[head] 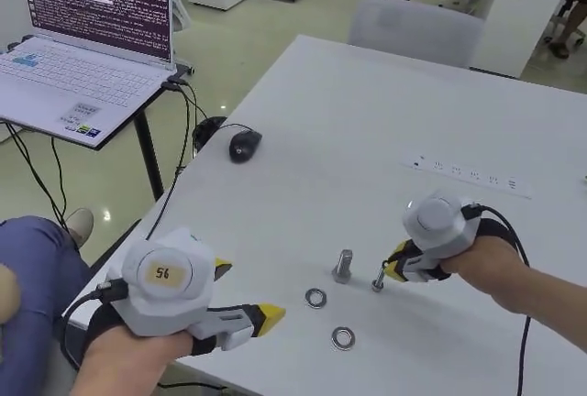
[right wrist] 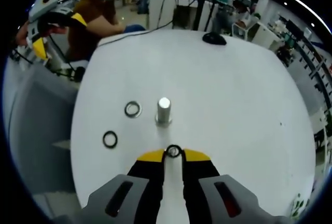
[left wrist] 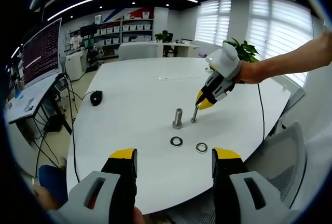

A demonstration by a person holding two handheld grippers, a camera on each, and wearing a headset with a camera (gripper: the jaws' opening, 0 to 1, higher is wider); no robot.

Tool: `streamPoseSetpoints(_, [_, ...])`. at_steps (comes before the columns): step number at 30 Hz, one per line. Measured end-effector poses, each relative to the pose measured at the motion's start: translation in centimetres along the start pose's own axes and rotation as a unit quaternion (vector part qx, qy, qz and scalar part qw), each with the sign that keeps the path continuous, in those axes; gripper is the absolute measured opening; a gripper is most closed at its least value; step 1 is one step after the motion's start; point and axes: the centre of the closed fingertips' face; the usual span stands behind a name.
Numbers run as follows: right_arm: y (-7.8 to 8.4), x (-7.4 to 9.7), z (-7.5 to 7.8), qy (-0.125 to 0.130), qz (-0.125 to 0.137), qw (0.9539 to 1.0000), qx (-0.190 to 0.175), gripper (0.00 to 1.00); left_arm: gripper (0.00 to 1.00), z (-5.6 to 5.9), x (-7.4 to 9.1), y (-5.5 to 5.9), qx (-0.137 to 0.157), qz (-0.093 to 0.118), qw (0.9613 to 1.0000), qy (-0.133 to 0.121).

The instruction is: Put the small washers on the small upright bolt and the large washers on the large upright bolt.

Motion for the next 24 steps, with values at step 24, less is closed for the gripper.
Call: streamPoseSetpoints(24, [0.5, -2.0, -0.2, -0.011, -0.026, 0.9996, -0.002, 0.13, 0.57, 0.1, -0.1, 0.2, 0.001, -0.003, 1.0, 0.002])
Point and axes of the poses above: the centre of the closed fingertips' face, and the gripper's own axes: x roughly backward along the fingers, z roughly to its right, y roughly out of its underside, and after that the axes turned 10 degrees about -y, right-handed
